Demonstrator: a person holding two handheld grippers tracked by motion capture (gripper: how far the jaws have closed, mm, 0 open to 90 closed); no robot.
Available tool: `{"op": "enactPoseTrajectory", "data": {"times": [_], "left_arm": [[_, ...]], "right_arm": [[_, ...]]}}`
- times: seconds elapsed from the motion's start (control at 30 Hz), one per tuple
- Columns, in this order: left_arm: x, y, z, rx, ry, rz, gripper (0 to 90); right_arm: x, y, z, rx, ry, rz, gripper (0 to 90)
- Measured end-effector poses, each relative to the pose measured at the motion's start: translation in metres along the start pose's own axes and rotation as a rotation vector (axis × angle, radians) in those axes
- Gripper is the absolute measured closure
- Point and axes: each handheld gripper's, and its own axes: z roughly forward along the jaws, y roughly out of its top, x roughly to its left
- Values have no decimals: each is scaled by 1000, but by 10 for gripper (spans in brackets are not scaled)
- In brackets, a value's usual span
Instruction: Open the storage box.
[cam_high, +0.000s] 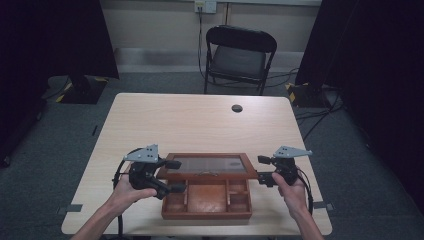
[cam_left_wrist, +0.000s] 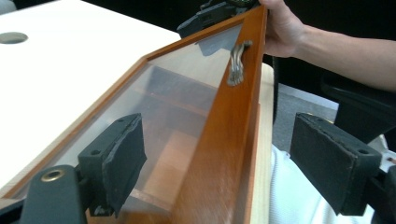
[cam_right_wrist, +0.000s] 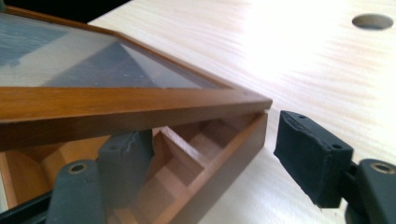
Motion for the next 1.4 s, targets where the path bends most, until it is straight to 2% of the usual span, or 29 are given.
{"op": "enactPoseTrajectory", "data": {"times": [0.1, 0.17, 0.23, 0.37, 0.43, 0.7, 0.83, 0.9, 1.03, 1.13, 1.4], "left_arm": [[1, -1, -2, -7, 9, -2, 175], [4, -2, -2, -16, 31, 0, 202], [4, -2, -3, -17, 32, 3, 213], [8, -4, -5, -27, 64, 1, 233], [13, -7, -8, -38, 81, -20, 234], [21, -12, -12, -60, 129, -36, 258], [28, -14, -14, -58, 163, -48, 284], [37, -17, -15, -56, 190, -55, 329], [46, -19, -18, -76, 170, -92, 381], [48, -18, -18, -79, 171, -98, 403], [53, -11, -16, -65, 175, -86, 456]], "right_arm": [[0, 3, 1, -3, 1, 1, 281], [0, 7, 3, 5, 7, -9, 282], [0, 7, 3, 2, 6, -13, 282], [-1, 7, 4, -1, 8, -1, 285], [-2, 8, 4, -6, 11, -1, 289], [-3, 11, 5, -13, 19, 0, 310], [-4, 12, 5, -18, 28, 0, 315], [-5, 14, 5, -18, 34, 5, 317], [-5, 16, 6, -25, 30, 7, 316], [-6, 17, 6, -35, 26, 10, 313], [-9, 19, 7, -42, 22, 19, 302]]}}
